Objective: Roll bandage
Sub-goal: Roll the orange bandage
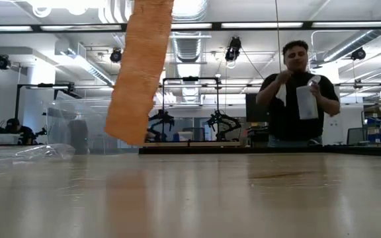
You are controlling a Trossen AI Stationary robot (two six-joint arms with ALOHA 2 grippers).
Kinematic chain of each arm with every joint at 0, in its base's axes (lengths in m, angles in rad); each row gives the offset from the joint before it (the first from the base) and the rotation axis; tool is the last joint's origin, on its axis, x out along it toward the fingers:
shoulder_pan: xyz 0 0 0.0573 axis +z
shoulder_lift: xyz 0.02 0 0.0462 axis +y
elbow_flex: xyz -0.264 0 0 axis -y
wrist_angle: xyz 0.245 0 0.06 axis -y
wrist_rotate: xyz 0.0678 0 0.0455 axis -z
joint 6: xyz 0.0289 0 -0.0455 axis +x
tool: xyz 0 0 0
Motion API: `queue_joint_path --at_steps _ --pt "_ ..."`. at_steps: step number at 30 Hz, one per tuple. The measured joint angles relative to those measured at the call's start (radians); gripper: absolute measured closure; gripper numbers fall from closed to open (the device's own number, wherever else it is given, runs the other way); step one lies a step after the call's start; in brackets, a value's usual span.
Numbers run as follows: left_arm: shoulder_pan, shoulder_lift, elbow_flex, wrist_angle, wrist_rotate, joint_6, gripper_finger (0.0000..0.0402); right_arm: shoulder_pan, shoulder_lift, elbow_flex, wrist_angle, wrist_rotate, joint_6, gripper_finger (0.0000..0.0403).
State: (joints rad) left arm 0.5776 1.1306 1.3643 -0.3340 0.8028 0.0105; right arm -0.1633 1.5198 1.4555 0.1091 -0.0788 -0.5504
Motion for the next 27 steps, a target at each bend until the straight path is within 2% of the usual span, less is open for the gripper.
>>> queue_joint_path --at_steps 8,17,20,25,27 --pt "-0.014 0.007 0.000 -0.004 0.030 -0.011 0.0364 -0.002 0.079 0.000 0.157 0.021 -0.021 0.0202" --pt "-0.015 0.005 -0.042 -0.001 0.076 -0.096 0.0366 -0.001 0.122 -0.001 0.288 0.056 -0.244 0.0239" --pt "-0.015 -0.004 -0.079 0.001 0.078 -0.133 0.0365 0.002 0.122 -0.001 0.296 0.055 -0.309 0.0271" --pt "-0.015 -0.007 -0.137 0.041 0.069 -0.189 0.0366 0.002 0.122 -0.001 0.297 0.054 -0.340 0.0374" --pt "-0.015 -0.013 -0.164 0.057 0.068 -0.218 0.0365 0.002 0.122 -0.001 0.289 0.071 -0.364 0.0393"
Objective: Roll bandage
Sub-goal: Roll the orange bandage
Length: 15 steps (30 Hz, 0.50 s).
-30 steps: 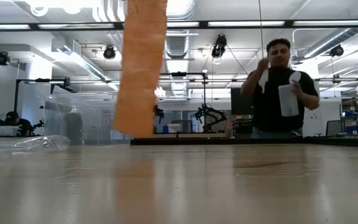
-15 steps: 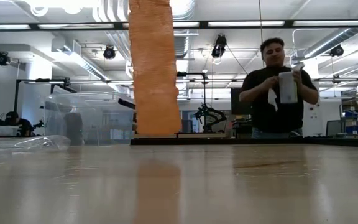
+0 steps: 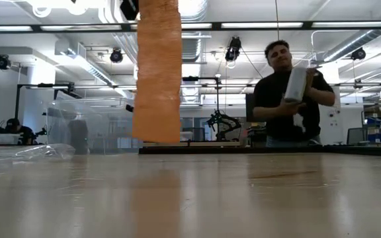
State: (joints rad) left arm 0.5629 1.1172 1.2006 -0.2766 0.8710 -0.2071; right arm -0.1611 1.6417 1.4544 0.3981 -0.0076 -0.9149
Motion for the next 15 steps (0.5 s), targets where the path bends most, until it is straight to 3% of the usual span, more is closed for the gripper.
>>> queue_joint_path --at_steps 11,15 --pt "0.003 -0.045 -0.114 0.065 -0.029 -0.075 0.0365 0.004 -0.012 -0.001 -0.072 0.175 -0.136 0.0402" --pt "0.005 -0.071 -0.144 0.068 -0.060 -0.086 0.0363 0.005 -0.039 -0.003 -0.114 0.177 -0.140 0.0402"
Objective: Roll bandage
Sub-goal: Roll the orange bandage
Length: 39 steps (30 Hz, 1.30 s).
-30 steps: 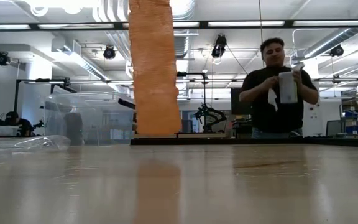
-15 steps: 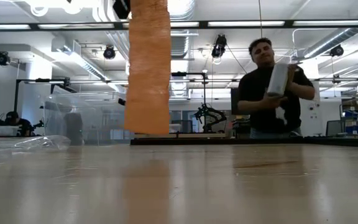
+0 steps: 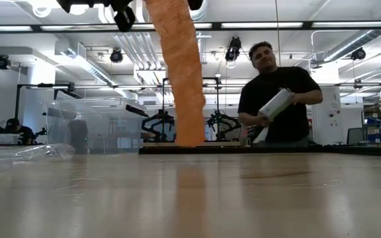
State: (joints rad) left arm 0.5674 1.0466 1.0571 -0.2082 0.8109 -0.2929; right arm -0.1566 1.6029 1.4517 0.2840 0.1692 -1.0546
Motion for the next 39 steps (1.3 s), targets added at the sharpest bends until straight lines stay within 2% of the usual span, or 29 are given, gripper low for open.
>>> queue_joint_path --at_steps 5,13,16,20,25,29,34,39 --pt "0.000 -0.023 -0.025 -0.001 -0.007 -0.007 0.0365 0.002 -0.032 0.000 -0.047 0.004 0.000 0.0403" --pt "0.000 -0.066 -0.051 -0.003 -0.018 -0.009 0.0363 0.001 -0.047 0.003 -0.242 0.042 0.084 0.0401" --pt "-0.002 -0.074 -0.052 0.004 -0.004 -0.011 0.0364 -0.003 -0.049 0.004 -0.312 0.054 0.125 0.0384" --pt "-0.002 -0.064 -0.054 0.054 -0.005 -0.011 0.0365 -0.003 -0.037 0.006 -0.363 -0.045 0.226 0.0344" --pt "-0.002 -0.034 -0.055 0.087 -0.009 -0.066 0.0363 0.025 -0.033 0.006 -0.359 -0.064 0.225 0.0286" --pt "-0.002 -0.031 -0.055 0.091 0.002 -0.072 0.0365 0.042 -0.047 0.006 -0.318 -0.064 0.192 0.0255" --pt "-0.002 -0.038 -0.055 0.094 0.021 -0.064 0.0363 0.042 -0.037 0.005 -0.280 -0.116 0.199 0.0247" --pt "-0.002 -0.052 -0.055 0.094 0.020 -0.056 0.0364 0.048 -0.040 0.005 -0.312 -0.085 0.222 0.0260"
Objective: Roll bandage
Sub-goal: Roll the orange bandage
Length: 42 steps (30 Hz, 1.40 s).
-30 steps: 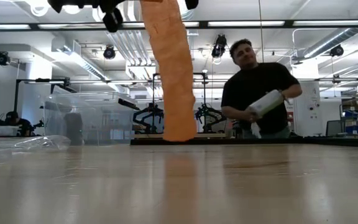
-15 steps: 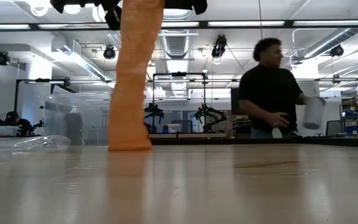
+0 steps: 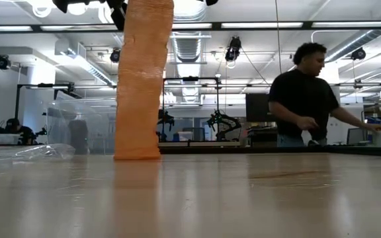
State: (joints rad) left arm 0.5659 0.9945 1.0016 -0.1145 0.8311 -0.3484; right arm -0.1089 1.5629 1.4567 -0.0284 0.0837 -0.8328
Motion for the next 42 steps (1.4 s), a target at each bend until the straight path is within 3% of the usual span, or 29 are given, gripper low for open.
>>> queue_joint_path --at_steps 3,11,23,28,37,42 --pt "0.002 -0.023 0.000 0.002 -0.002 0.026 0.0365 0.002 -0.016 -0.001 -0.040 0.013 0.046 0.0264" --pt "0.000 -0.048 0.000 0.001 -0.002 0.082 0.0362 0.004 -0.015 -0.002 -0.003 -0.093 0.198 0.0254" --pt "0.001 -0.057 0.001 0.001 -0.002 0.104 0.0364 0.006 0.007 -0.002 0.057 -0.095 0.214 0.0270" --pt "0.000 -0.062 0.001 0.001 -0.009 0.132 0.0362 0.005 0.028 -0.002 0.081 -0.143 0.265 0.0283" --pt "0.000 -0.063 0.001 0.006 -0.013 0.191 0.0363 0.004 0.052 -0.003 0.181 -0.126 0.260 0.0289" --pt "0.002 -0.062 0.000 -0.018 -0.011 0.215 0.0362 0.004 0.075 -0.003 0.200 -0.019 0.171 0.0326"
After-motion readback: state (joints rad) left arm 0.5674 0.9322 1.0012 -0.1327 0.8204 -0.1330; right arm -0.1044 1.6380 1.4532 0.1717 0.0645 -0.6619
